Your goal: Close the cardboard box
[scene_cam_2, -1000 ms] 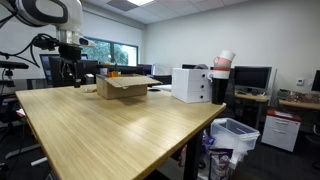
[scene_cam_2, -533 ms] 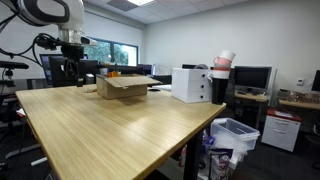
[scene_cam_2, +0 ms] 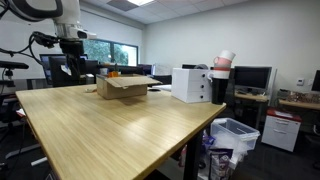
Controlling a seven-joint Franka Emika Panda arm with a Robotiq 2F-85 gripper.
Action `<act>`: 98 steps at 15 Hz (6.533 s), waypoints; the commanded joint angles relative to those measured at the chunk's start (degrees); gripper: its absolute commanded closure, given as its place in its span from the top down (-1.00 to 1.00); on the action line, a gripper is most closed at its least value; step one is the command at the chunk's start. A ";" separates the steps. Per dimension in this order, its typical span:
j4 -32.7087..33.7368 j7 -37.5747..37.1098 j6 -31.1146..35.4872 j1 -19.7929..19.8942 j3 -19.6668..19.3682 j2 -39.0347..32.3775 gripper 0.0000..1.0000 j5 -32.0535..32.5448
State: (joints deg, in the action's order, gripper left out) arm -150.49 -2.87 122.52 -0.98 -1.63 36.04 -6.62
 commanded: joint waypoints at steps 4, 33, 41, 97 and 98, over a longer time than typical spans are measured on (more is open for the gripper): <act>3.66 1.09 6.27 1.23 -1.85 -6.74 1.00 -1.14; 30.40 2.61 0.85 8.75 -11.78 -25.27 1.00 -6.55; 39.98 7.44 -6.39 11.81 -17.83 -32.19 1.00 -17.01; 70.35 1.19 -45.23 25.47 -6.59 -59.32 -0.97 -43.28; 70.09 1.30 -45.90 25.14 -6.67 -58.75 -0.96 -43.22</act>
State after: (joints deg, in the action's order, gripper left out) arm -76.18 -3.31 78.40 25.17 -7.57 -26.69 -48.47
